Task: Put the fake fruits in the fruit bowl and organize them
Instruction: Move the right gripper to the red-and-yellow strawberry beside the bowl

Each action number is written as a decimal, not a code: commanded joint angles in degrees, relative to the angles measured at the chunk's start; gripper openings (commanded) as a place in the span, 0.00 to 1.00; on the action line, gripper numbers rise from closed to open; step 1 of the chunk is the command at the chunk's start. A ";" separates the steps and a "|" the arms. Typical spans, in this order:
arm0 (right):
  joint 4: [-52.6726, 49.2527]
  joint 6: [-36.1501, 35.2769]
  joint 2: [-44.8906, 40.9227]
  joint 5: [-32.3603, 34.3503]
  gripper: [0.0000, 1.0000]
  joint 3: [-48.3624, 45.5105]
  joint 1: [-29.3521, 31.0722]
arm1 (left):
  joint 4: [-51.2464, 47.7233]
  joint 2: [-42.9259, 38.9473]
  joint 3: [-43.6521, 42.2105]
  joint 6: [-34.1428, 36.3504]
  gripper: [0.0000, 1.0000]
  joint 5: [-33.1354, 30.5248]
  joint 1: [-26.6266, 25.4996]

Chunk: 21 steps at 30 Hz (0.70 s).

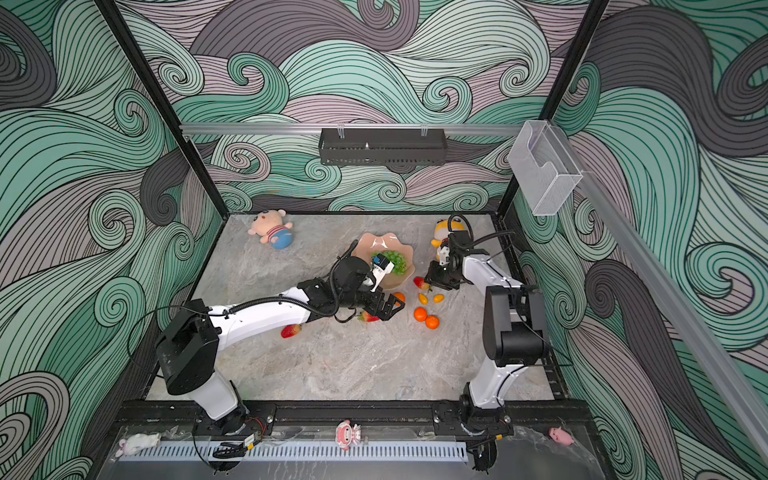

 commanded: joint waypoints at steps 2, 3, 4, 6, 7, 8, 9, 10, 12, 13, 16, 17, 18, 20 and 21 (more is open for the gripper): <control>-1.23 -1.00 1.98 -2.95 0.38 2.01 -0.98 | -1.41 1.59 2.71 -2.08 0.99 4.20 1.46; -1.24 -1.04 2.28 -3.12 0.39 2.22 -1.04 | -1.51 1.61 2.87 -2.08 0.99 4.63 1.71; -1.29 -1.13 2.78 -3.22 0.40 2.53 -1.22 | -1.47 1.77 3.02 -2.16 0.99 4.97 1.87; -1.25 -1.26 3.67 -3.65 0.40 3.06 -1.49 | -1.63 1.92 3.15 -2.17 0.99 5.56 2.13; -1.29 -1.35 4.05 -3.92 0.40 3.19 -1.55 | -1.66 2.06 3.29 -1.95 0.99 6.00 2.28; -1.30 -1.35 4.40 -4.12 0.39 3.41 -1.71 | -1.66 2.18 3.29 -1.45 0.99 6.66 2.29; -1.24 -1.43 4.67 -4.10 0.38 3.51 -1.75 | -1.70 2.49 3.42 -0.96 0.99 7.41 2.38; -1.22 -1.53 5.00 -3.95 0.38 3.70 -1.80 | -2.02 2.73 3.62 -0.91 0.99 7.62 2.50; -1.17 -1.78 5.63 -4.27 0.37 4.05 -1.79 | -2.32 2.87 3.89 -1.02 0.99 7.98 2.54; -1.40 -1.96 6.11 -4.30 0.36 4.36 -1.87 | -2.21 2.95 3.85 -0.91 0.99 8.48 2.62; -1.66 -2.05 7.04 -3.69 0.36 4.76 -1.96 | -1.99 3.22 3.96 -0.16 0.98 10.49 2.82; -1.69 -2.22 7.19 -3.15 0.36 4.84 -1.98 | -1.98 3.47 4.10 0.34 0.99 11.75 2.97; -1.74 -2.30 7.33 -2.71 0.36 4.87 -1.98 | -1.96 3.67 4.32 0.65 0.99 13.02 3.07; -1.99 -2.57 7.23 -0.96 0.36 4.79 -2.03 | -2.12 4.38 4.88 0.73 0.99 14.81 3.33; -2.00 -2.66 7.12 -0.42 0.36 4.65 -2.05 | -2.14 4.60 5.04 0.54 0.99 15.25 3.41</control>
